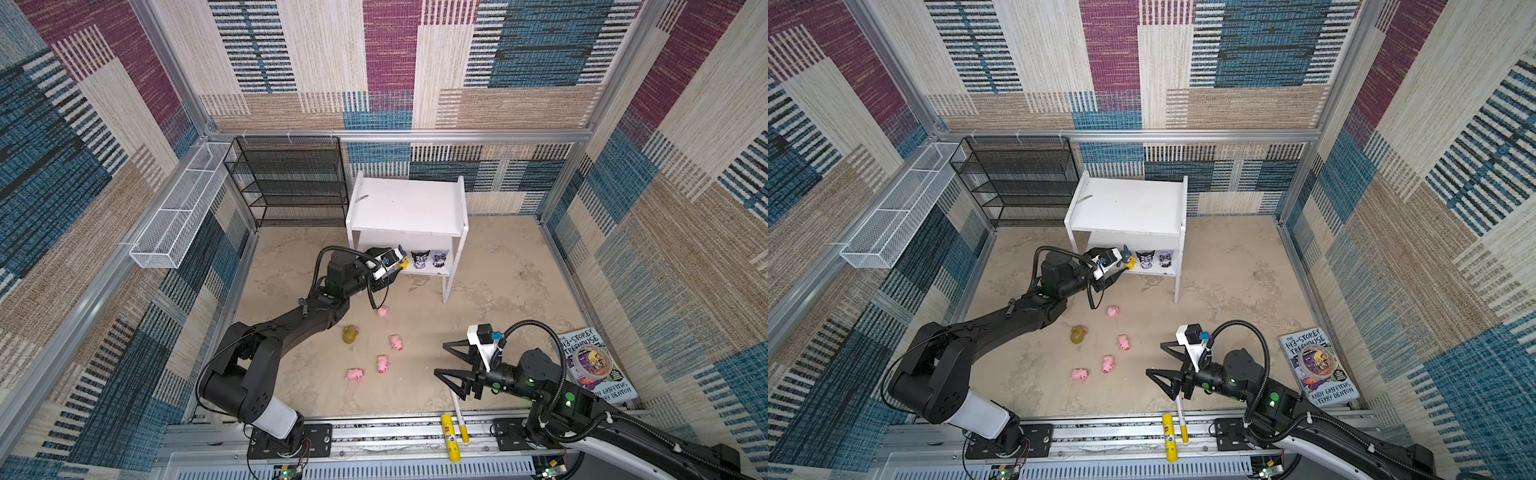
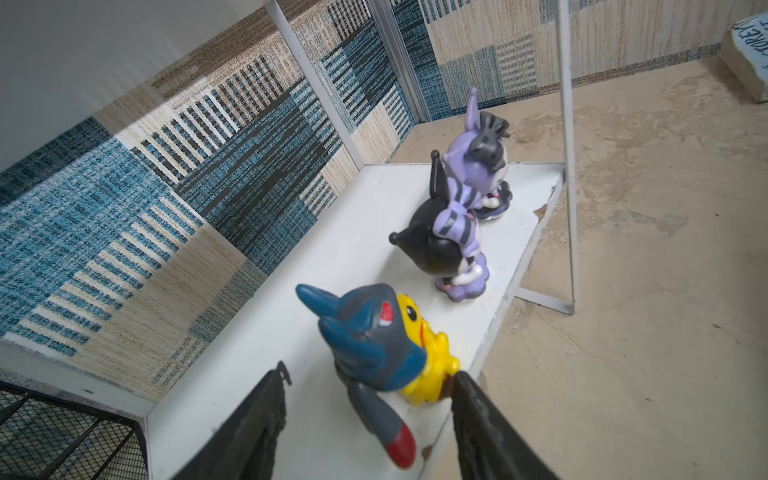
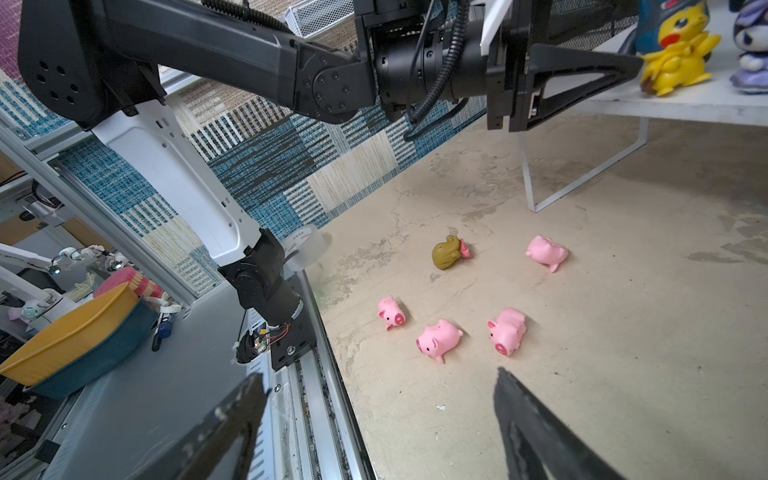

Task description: Place and organize the plastic toys onto the shelf

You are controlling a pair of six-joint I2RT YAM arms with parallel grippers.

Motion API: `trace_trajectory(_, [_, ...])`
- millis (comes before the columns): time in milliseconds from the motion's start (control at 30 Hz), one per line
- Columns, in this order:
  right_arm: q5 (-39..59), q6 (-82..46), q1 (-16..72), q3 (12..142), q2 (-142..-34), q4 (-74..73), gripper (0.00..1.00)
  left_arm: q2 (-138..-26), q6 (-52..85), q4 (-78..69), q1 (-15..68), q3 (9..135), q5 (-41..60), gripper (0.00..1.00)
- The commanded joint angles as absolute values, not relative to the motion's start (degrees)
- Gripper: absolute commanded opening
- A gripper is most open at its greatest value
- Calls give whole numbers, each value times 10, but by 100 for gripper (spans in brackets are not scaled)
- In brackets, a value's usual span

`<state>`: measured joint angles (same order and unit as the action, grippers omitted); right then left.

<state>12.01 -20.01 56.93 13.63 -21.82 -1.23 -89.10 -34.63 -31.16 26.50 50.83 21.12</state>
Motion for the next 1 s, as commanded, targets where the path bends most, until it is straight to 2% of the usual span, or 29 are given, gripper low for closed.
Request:
trace_trajectory(0, [124, -195, 570, 136, -220, -37, 87, -887, -345, -323, 264, 506, 200, 65])
trace_trajectory(467, [124, -196, 570, 134, -217, -38, 87, -898, -345, -327, 265, 511, 136, 65])
trace_trajectory(967, [123, -198, 569, 134, -215, -34, 87, -922, -352, -340, 265, 530, 119, 65])
